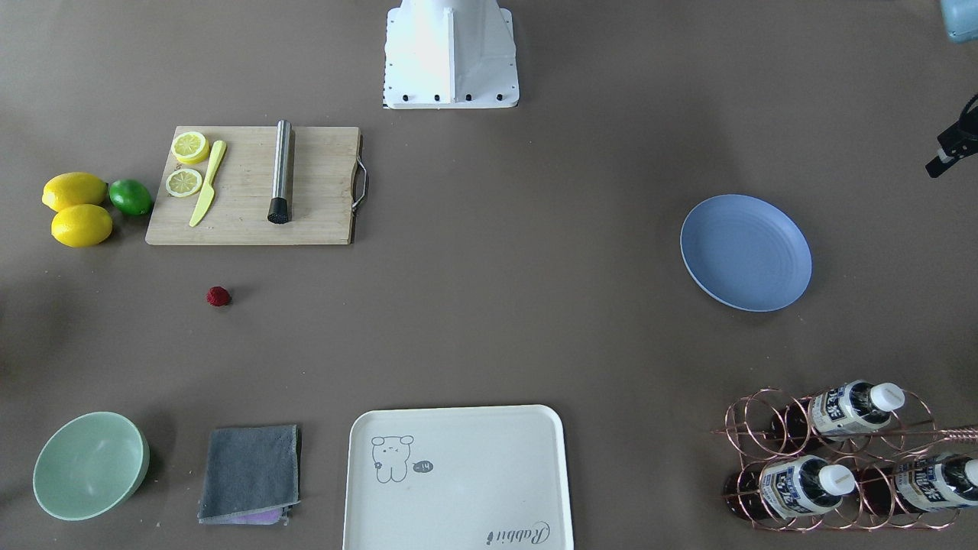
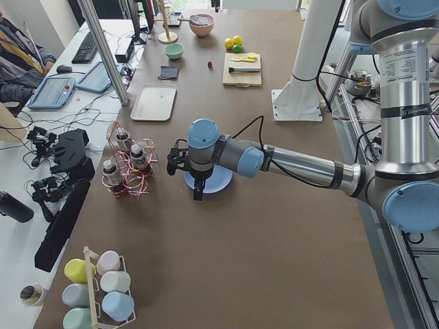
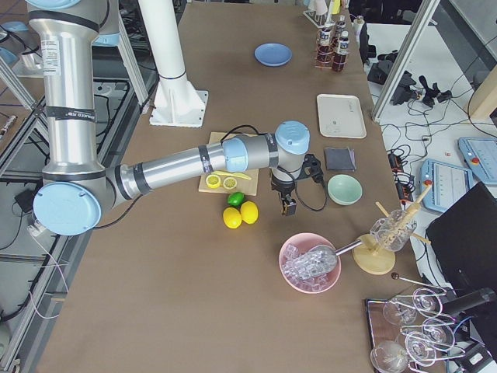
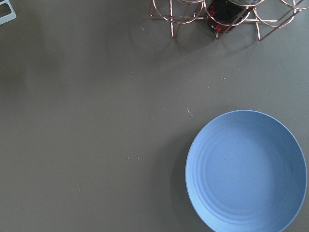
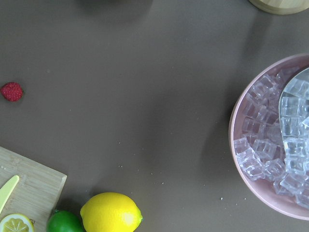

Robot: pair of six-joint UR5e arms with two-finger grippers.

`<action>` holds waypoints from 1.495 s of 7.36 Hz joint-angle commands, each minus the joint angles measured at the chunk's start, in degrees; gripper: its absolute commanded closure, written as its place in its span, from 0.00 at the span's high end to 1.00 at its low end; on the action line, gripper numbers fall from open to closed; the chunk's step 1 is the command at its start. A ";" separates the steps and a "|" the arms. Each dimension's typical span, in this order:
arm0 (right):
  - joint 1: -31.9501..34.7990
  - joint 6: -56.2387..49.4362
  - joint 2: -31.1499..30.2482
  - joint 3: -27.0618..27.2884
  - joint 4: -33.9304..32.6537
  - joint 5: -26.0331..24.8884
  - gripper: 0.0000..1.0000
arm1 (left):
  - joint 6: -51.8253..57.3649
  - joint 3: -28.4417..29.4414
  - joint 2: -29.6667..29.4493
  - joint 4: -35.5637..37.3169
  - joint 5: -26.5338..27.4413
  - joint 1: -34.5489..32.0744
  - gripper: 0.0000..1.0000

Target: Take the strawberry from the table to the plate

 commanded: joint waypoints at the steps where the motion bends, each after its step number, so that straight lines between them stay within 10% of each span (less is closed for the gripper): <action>1: -0.89 4.49 -0.12 0.04 0.00 -1.02 1.00 | -6.04 1.67 -1.02 -1.75 4.83 8.34 0.98; 11: -2.91 5.10 -0.56 0.30 2.55 -0.14 1.00 | -32.26 20.48 -7.01 -29.70 6.87 24.02 0.73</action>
